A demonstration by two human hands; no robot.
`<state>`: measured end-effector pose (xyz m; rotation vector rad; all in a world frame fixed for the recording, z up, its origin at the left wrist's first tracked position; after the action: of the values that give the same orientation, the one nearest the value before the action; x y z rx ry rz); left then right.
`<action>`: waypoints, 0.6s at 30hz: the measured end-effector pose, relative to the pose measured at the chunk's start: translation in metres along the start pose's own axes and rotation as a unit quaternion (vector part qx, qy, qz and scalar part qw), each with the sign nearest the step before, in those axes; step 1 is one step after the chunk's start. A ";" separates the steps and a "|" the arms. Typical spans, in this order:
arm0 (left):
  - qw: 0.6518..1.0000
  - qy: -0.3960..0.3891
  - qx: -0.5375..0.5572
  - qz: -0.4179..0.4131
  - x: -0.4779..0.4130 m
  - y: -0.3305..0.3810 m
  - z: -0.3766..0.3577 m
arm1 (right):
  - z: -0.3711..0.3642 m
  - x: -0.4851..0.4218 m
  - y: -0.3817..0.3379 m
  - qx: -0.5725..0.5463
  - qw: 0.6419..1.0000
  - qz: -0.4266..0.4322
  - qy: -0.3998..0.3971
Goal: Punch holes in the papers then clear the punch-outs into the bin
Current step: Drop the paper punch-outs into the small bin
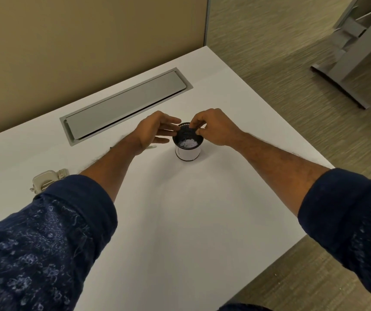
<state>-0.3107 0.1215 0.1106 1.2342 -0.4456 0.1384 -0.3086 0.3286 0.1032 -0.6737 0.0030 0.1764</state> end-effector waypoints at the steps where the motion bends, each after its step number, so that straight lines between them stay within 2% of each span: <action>1: 1.000 -0.004 -0.003 -0.003 0.002 0.000 0.001 | 0.000 0.001 -0.001 -0.007 1.000 0.002 0.011; 8: 0.998 -0.005 -0.032 -0.049 0.025 -0.010 0.007 | -0.003 0.018 -0.014 -0.038 0.999 0.013 0.036; 13: 0.998 0.027 -0.017 -0.057 0.054 -0.041 0.022 | -0.024 0.052 -0.037 -0.004 0.993 0.096 0.074; 18: 0.994 0.089 0.028 -0.052 0.090 -0.098 0.047 | -0.068 0.102 -0.050 -0.064 0.995 0.052 0.064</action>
<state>-0.2077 0.0326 0.0721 1.2852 -0.2239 0.1717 -0.1961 0.2645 0.0749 -0.8122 0.1514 0.2344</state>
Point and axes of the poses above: each hand's wrist, its own x-axis away from the middle knuckle, its own z-axis out of the back of the hand, y = z × x, the point moved 1 cm from there along -x, towards the middle knuckle, and after that the axes turned 11 degrees about y, right-handed, at the moved point
